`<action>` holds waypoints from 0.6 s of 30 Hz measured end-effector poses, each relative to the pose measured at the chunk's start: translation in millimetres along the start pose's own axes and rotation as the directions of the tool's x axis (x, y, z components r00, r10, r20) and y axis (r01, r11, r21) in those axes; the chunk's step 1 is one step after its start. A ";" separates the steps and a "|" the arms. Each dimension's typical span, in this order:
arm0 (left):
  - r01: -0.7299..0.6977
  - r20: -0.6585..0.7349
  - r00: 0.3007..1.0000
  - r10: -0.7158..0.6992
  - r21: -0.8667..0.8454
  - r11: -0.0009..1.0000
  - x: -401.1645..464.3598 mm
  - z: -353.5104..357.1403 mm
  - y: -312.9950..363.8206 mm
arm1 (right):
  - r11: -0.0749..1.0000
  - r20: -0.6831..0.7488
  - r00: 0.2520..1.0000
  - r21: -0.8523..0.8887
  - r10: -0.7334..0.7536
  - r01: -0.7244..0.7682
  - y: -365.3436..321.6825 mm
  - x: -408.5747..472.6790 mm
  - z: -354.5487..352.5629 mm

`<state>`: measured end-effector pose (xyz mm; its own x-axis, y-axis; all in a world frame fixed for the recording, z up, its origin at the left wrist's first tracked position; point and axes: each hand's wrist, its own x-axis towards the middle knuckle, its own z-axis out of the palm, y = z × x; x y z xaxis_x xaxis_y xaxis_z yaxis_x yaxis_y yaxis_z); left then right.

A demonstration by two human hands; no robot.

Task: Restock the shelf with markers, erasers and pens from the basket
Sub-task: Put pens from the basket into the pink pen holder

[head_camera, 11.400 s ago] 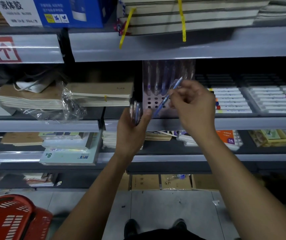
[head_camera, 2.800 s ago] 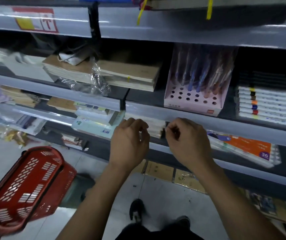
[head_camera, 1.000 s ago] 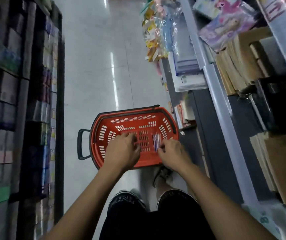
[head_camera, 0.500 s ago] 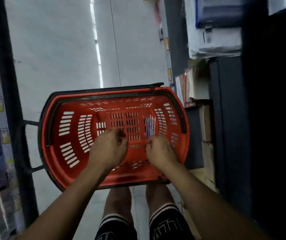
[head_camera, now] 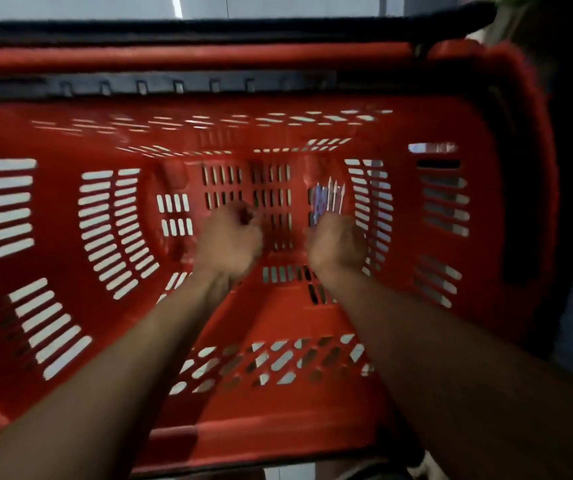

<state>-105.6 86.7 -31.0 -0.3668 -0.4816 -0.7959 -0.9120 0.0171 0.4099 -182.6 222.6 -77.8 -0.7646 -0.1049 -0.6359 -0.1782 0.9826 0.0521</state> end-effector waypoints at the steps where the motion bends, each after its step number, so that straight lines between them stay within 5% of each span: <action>1: 0.005 0.002 1.000 -0.005 0.003 1.000 1.1 1.1 -4.5 | 1.000 -0.025 1.000 -0.010 0.011 -0.012 -1.1 -0.8 5.5; 10: 0.066 0.051 0.997 -0.065 -0.027 0.997 2.0 9.8 -24.0 | 0.992 -0.089 0.989 -0.022 0.118 -0.121 -17.3 3.7 14.2; 14: 0.099 0.062 0.994 -0.093 -0.102 0.990 4.4 12.3 -24.1 | 0.995 0.064 0.997 0.089 0.039 -0.045 -16.9 -4.4 11.2; 18: 0.127 0.141 0.987 -0.080 -0.366 0.922 10.5 18.2 -17.2 | 0.963 0.151 0.973 0.232 -0.175 0.137 -25.0 -27.2 1.5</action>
<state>-97.1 97.4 -54.5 -0.3150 -0.3530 -0.8810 -0.8200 -0.3661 0.4399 -156.4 201.1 -63.0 -0.6187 -0.2512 -0.7444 -0.1329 0.9673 -0.2160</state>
